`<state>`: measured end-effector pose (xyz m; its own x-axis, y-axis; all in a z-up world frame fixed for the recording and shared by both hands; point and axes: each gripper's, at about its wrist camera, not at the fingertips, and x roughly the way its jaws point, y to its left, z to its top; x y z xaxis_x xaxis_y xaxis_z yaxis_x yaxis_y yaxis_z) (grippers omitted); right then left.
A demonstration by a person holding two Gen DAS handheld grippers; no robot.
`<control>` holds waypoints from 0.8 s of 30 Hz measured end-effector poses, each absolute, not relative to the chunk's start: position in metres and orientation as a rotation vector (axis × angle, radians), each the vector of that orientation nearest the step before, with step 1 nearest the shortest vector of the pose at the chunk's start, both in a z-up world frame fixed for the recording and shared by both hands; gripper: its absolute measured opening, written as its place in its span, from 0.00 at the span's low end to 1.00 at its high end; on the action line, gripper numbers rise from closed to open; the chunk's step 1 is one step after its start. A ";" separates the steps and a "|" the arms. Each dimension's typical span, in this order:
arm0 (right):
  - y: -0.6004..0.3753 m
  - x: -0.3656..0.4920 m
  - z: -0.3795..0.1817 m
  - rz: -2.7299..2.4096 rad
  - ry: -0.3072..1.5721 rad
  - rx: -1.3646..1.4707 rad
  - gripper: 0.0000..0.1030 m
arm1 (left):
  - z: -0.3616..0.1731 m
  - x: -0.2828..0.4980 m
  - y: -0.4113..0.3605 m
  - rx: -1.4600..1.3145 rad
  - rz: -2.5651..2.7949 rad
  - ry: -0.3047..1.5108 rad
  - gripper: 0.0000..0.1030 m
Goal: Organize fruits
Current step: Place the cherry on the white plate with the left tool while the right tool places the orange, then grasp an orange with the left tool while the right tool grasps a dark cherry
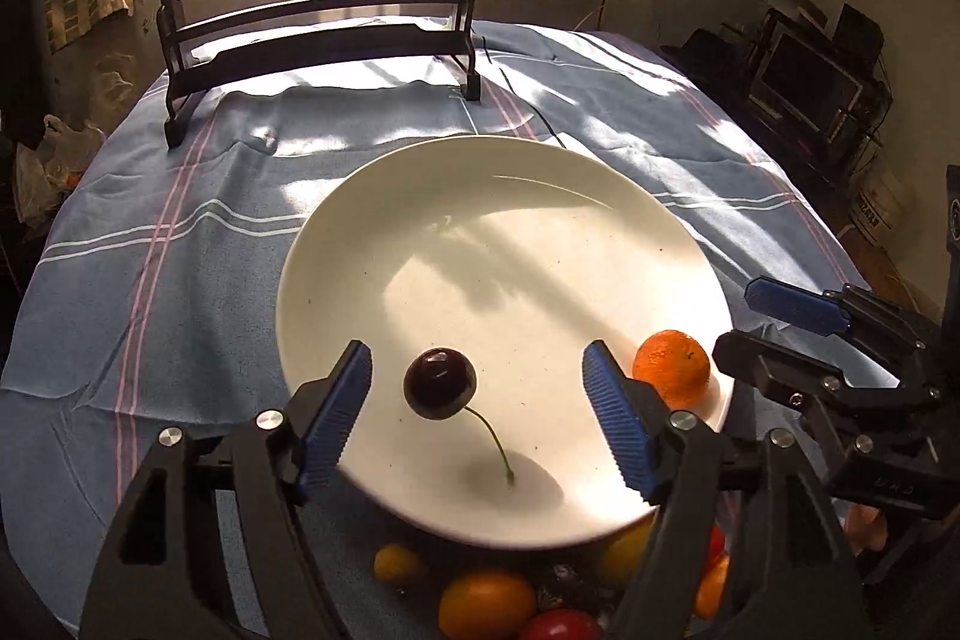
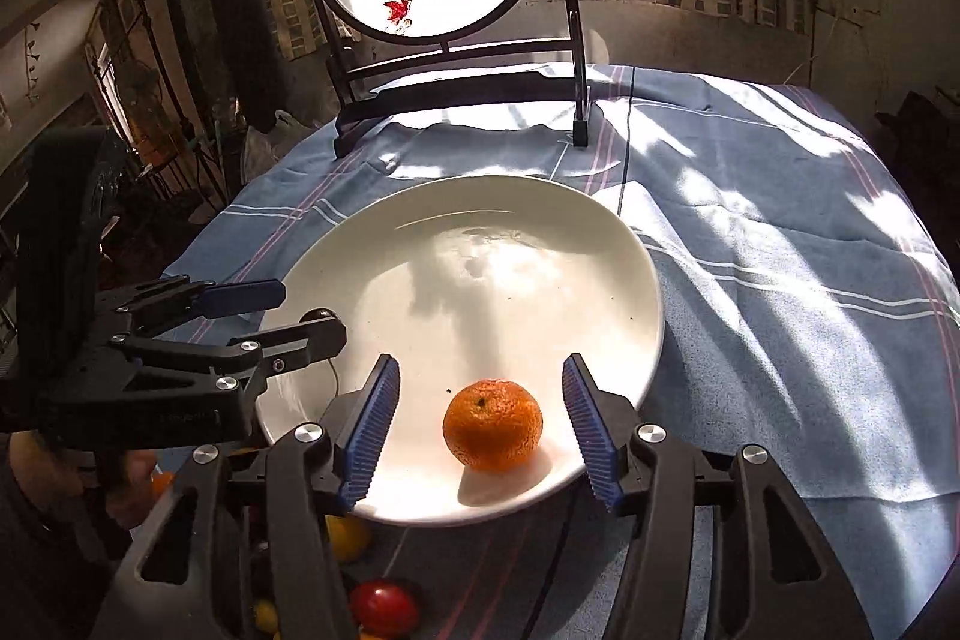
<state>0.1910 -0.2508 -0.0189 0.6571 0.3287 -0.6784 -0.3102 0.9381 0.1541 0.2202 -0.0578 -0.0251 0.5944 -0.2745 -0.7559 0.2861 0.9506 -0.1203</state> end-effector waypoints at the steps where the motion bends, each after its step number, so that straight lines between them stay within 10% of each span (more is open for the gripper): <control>1: -0.253 0.183 -0.018 0.356 0.769 0.021 0.55 | -0.021 0.211 -0.054 0.013 -0.330 0.866 0.69; 16: -0.284 0.044 -0.038 0.332 0.749 0.066 0.55 | -0.047 0.019 -0.010 0.193 -0.393 0.801 0.68; 24: -0.275 0.023 -0.039 0.332 0.749 0.026 0.55 | -0.073 0.027 -0.009 0.172 -0.406 0.805 0.48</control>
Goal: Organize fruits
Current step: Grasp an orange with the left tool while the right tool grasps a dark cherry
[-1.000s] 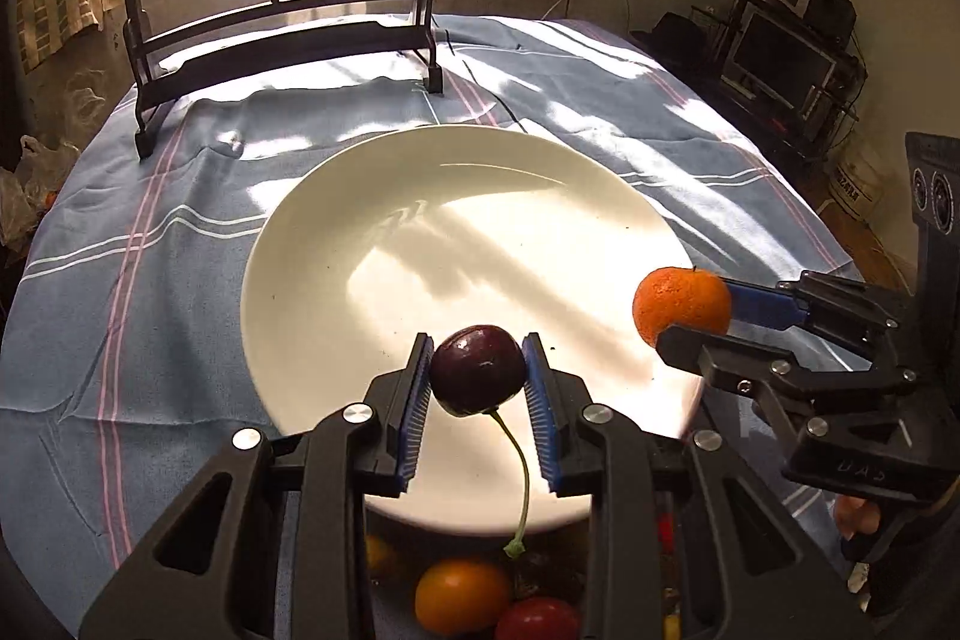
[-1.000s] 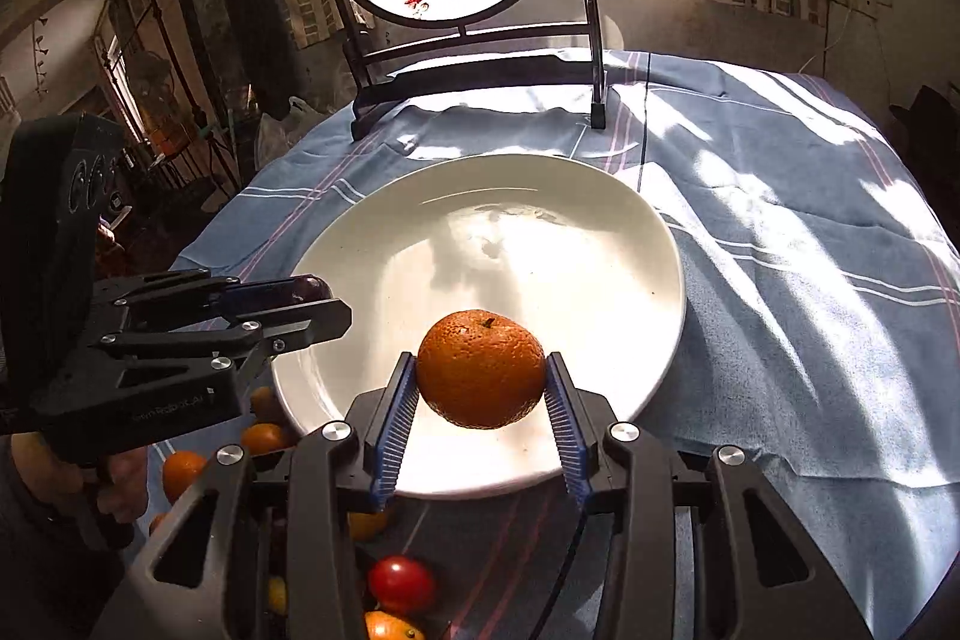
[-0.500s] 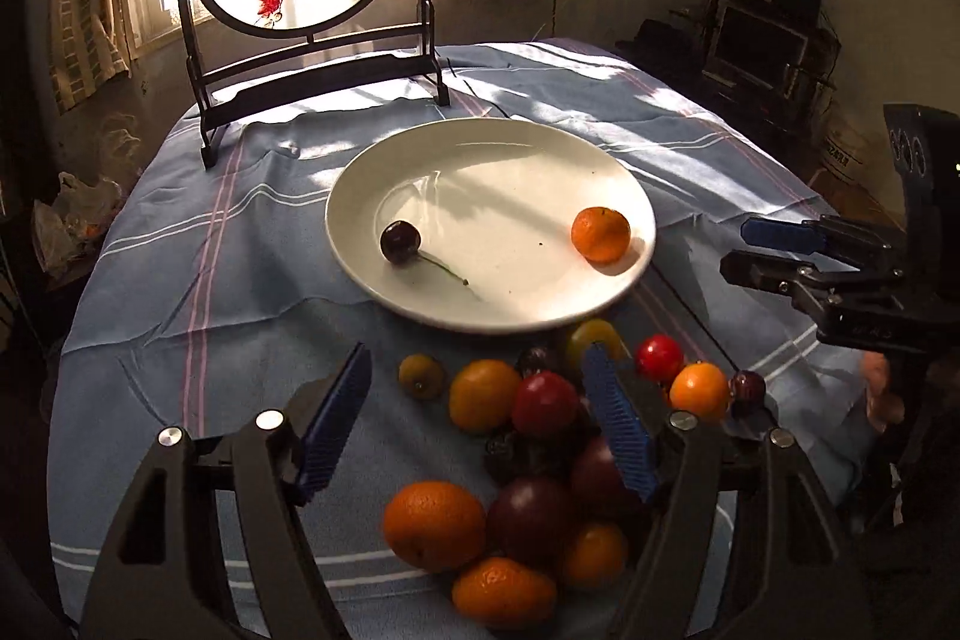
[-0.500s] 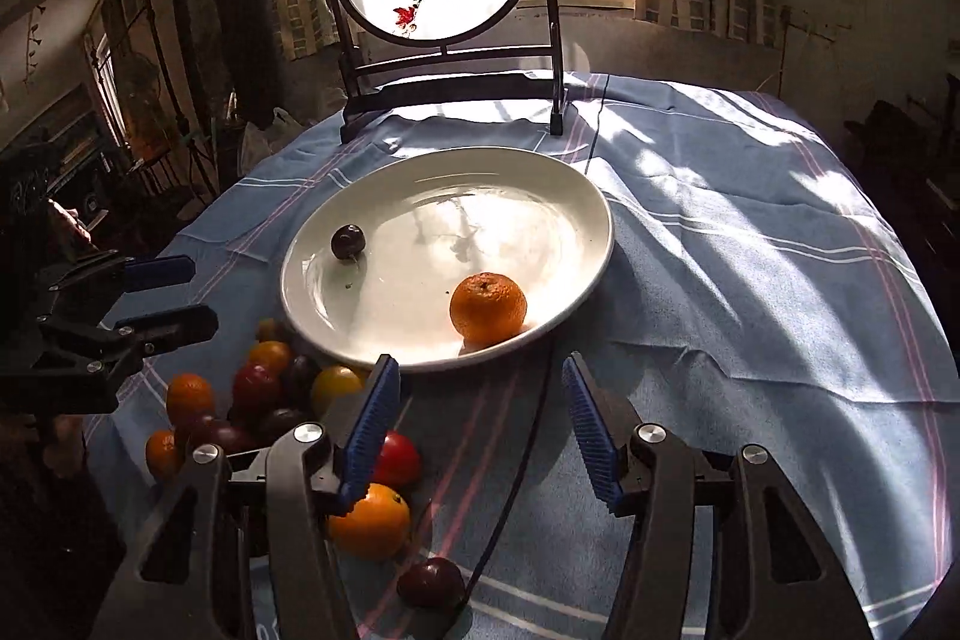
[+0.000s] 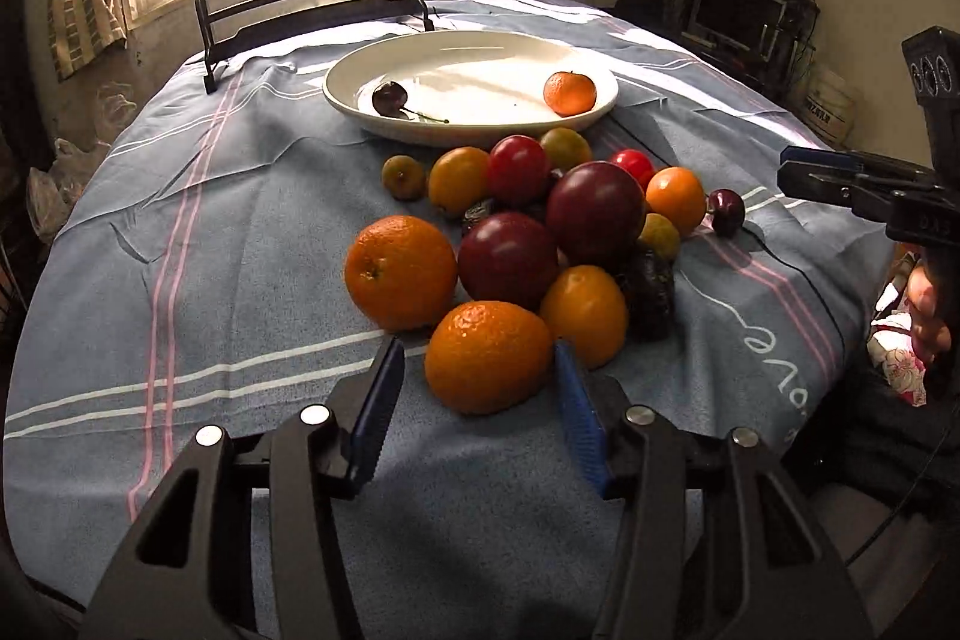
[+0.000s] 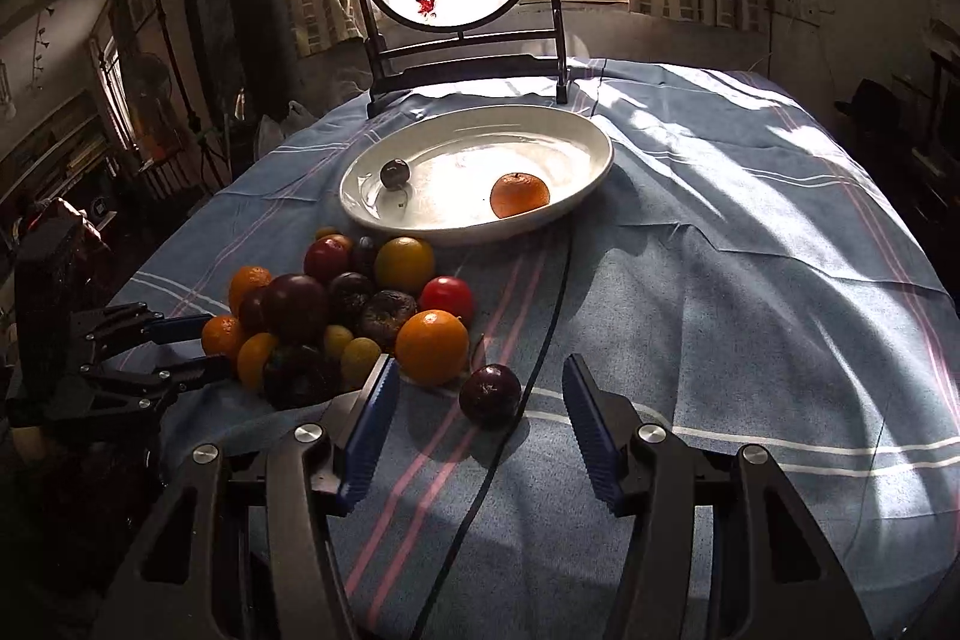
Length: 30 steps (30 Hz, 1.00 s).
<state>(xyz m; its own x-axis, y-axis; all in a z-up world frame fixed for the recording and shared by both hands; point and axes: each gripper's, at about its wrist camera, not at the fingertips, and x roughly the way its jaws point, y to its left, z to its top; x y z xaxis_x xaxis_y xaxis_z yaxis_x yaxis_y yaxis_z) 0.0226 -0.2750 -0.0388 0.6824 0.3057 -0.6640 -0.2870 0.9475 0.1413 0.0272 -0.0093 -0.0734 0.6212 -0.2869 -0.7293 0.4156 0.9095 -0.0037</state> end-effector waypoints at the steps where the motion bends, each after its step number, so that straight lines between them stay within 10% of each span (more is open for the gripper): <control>1: -0.276 0.022 -0.040 0.336 0.754 0.025 0.55 | -0.075 0.028 -0.011 0.184 -0.398 0.790 0.48; 15: -0.261 0.043 -0.069 0.345 0.817 -0.051 0.55 | -0.066 0.009 -0.004 0.110 -0.428 0.758 0.38; 20: -0.258 0.058 -0.083 0.343 0.869 -0.032 0.28 | -0.056 0.002 -0.001 0.101 -0.426 0.739 0.38; 30: -0.284 0.034 -0.047 0.366 0.762 0.059 0.28 | -0.050 0.004 0.002 0.071 -0.428 0.727 0.38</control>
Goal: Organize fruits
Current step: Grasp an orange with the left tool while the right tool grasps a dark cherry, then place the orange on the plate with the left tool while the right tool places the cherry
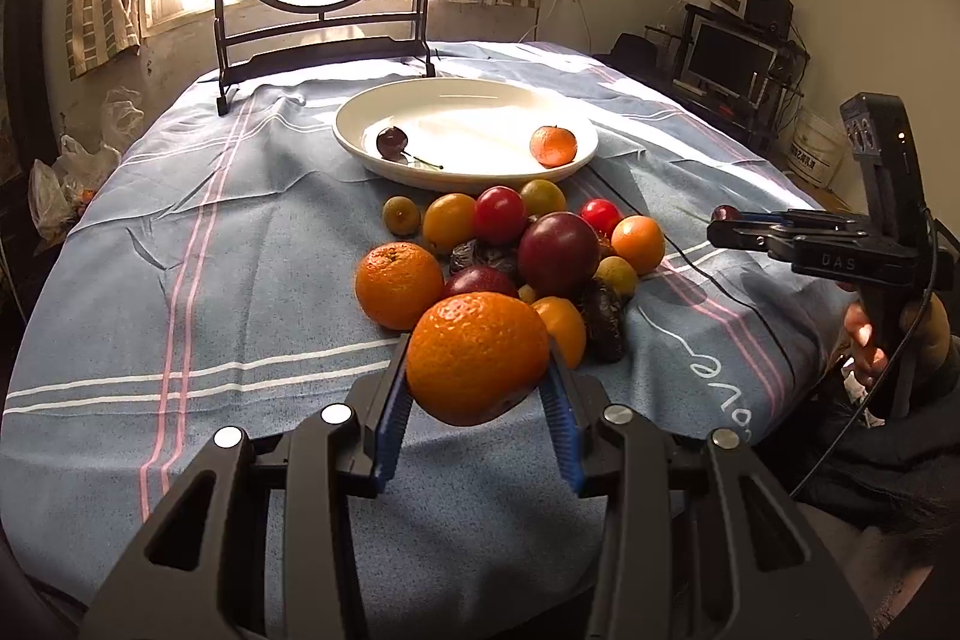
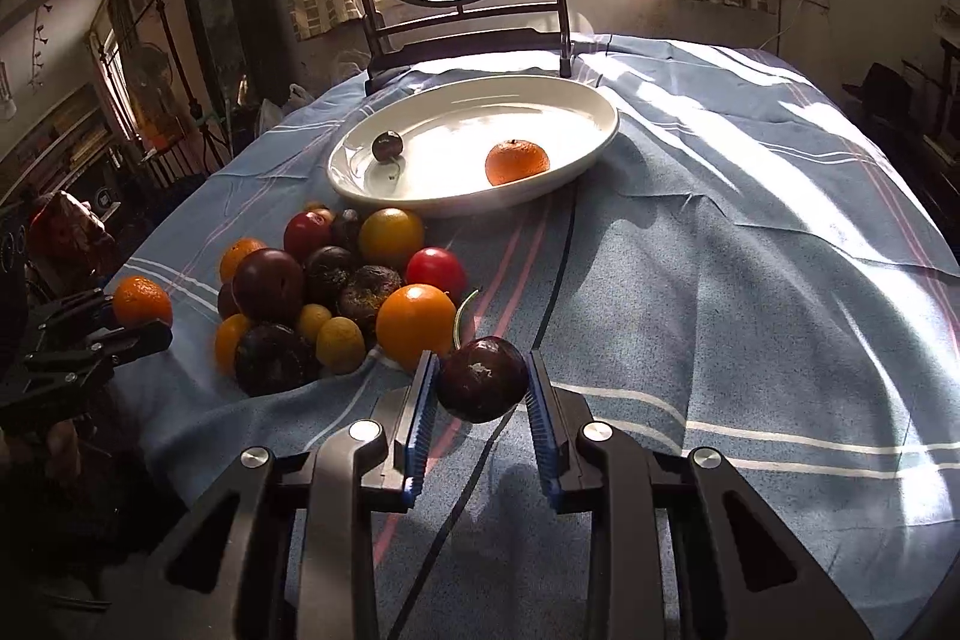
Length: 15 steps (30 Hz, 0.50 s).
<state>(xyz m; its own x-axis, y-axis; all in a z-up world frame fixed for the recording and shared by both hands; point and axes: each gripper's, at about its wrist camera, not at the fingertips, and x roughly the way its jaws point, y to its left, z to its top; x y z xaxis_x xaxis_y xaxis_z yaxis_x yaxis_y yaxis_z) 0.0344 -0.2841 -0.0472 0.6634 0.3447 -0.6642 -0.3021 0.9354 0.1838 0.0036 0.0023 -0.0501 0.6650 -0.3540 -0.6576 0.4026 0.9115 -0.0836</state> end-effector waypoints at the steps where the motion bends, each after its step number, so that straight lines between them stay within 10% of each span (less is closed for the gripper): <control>1: -0.287 0.035 -0.041 0.374 0.747 0.074 0.28 | -0.048 0.005 0.002 0.066 -0.428 0.724 0.38; 15: -0.268 0.152 -0.001 0.393 0.729 0.138 0.28 | -0.009 0.136 -0.043 0.028 -0.456 0.750 0.38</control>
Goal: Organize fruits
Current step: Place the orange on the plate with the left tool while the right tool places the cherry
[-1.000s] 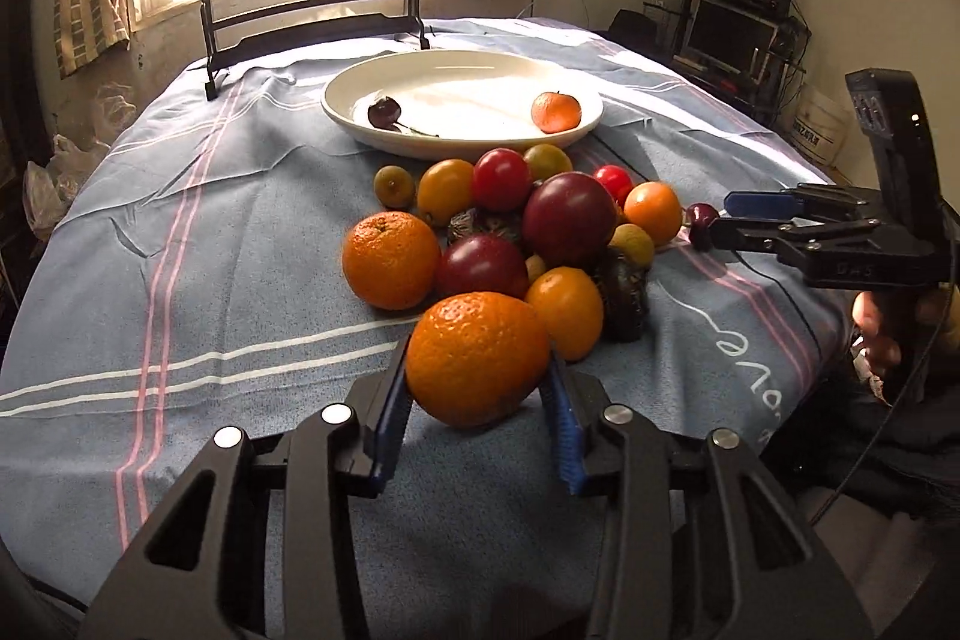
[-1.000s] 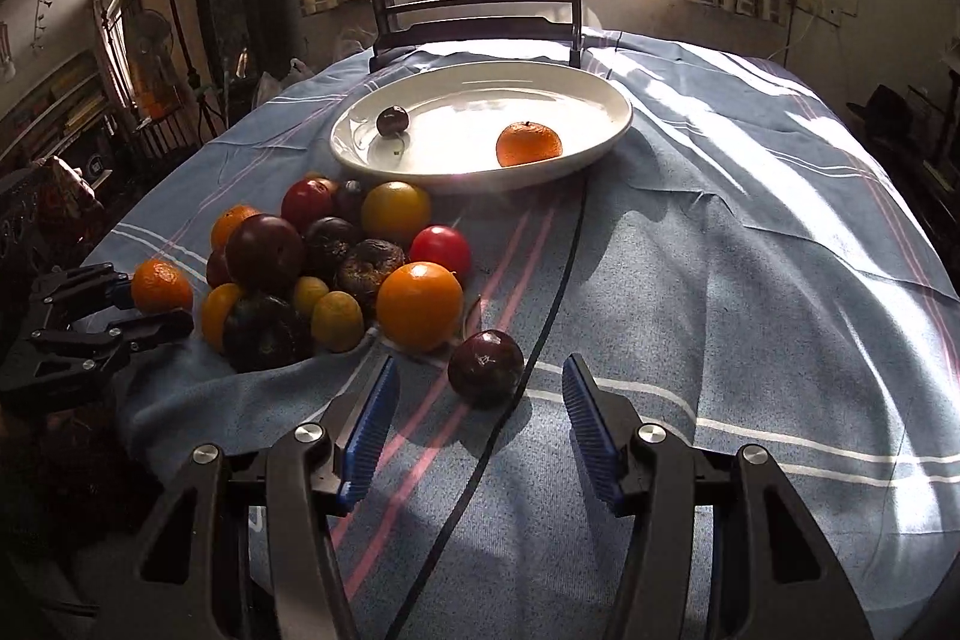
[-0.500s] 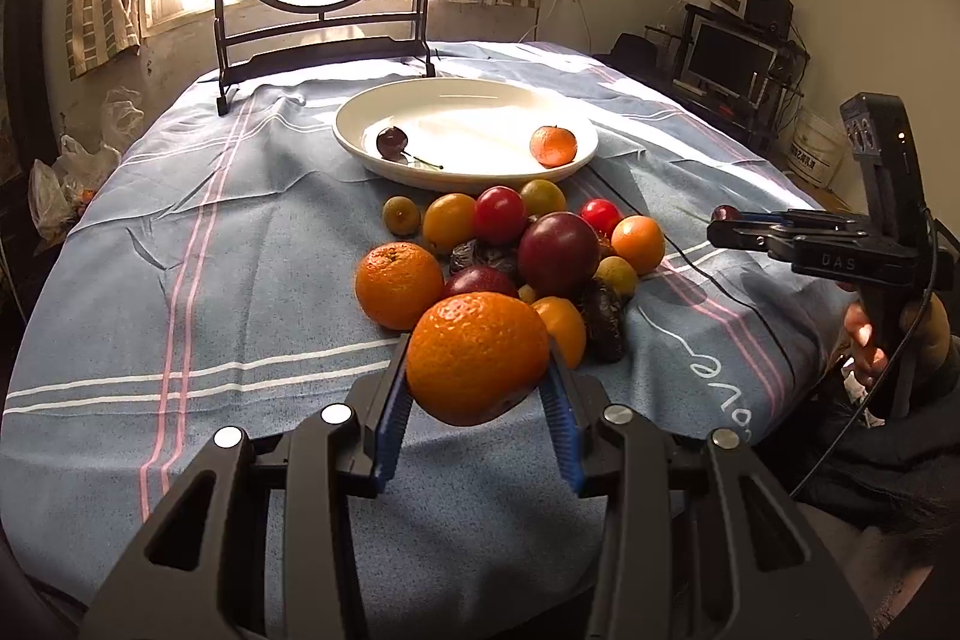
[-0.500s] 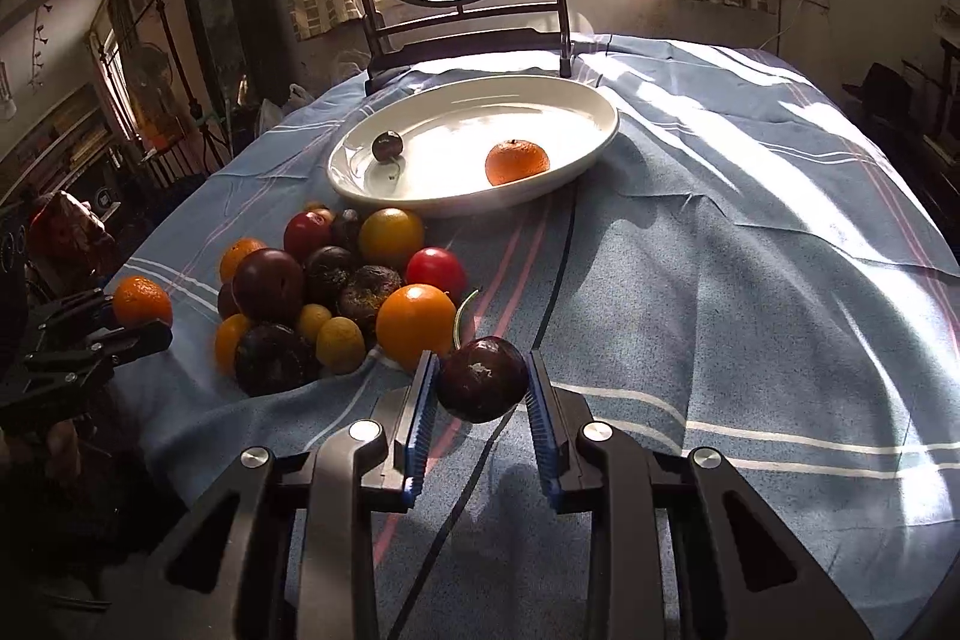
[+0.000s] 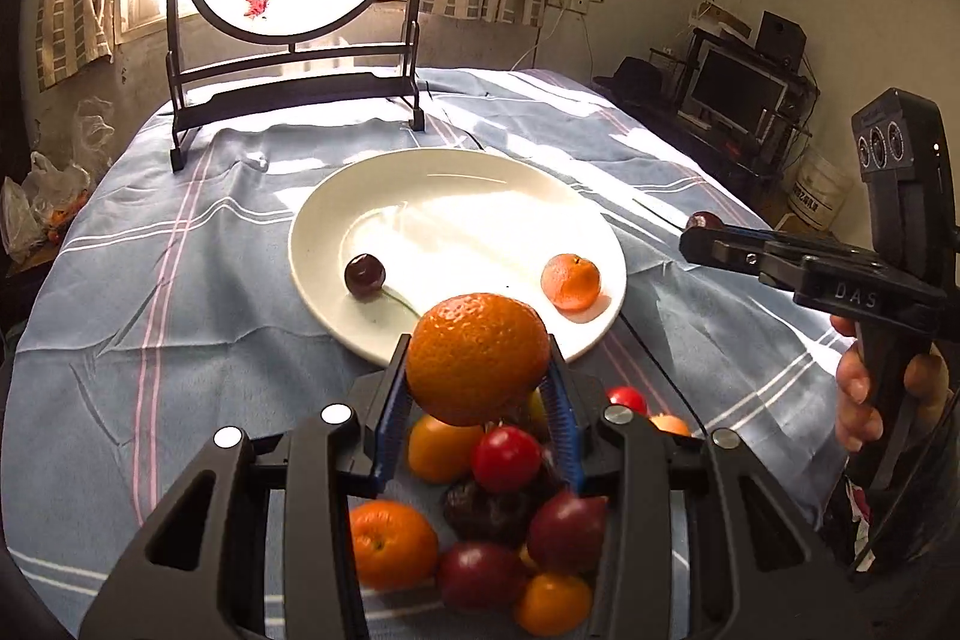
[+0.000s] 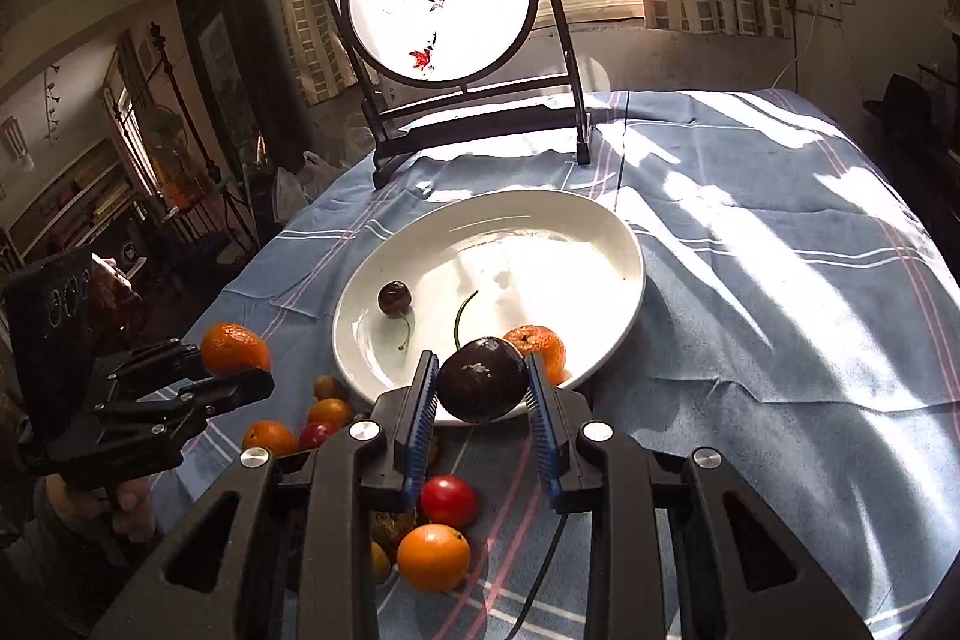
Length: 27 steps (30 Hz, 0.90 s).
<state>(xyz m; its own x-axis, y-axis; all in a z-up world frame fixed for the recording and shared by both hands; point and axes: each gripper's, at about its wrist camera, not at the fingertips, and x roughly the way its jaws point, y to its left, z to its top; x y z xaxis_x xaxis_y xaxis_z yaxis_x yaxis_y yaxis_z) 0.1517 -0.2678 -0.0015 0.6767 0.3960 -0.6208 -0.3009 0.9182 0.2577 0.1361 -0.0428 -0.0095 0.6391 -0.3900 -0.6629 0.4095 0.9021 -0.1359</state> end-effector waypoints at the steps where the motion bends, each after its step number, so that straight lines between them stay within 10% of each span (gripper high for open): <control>1: -0.264 0.164 -0.005 0.389 0.743 0.136 0.28 | -0.012 0.148 -0.049 0.033 -0.454 0.763 0.38; 10: -0.248 0.215 -0.021 0.369 0.764 0.144 0.46 | -0.047 0.215 -0.063 0.017 -0.390 0.925 0.41; 17: -0.257 0.164 -0.021 0.390 0.746 0.117 0.46 | -0.025 0.157 -0.034 0.042 -0.398 0.827 0.65; 27: -0.287 0.082 -0.050 0.361 0.725 0.155 0.50 | -0.046 0.073 0.014 0.127 -0.346 0.807 0.67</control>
<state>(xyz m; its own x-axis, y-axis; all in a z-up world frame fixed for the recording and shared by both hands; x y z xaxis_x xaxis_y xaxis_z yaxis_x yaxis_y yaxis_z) 0.0823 -0.2875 -0.0497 0.6901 0.3746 -0.6192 -0.2682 0.9270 0.2620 0.0731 0.0140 -0.0459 0.6394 -0.2547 -0.7255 0.3505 0.9363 -0.0197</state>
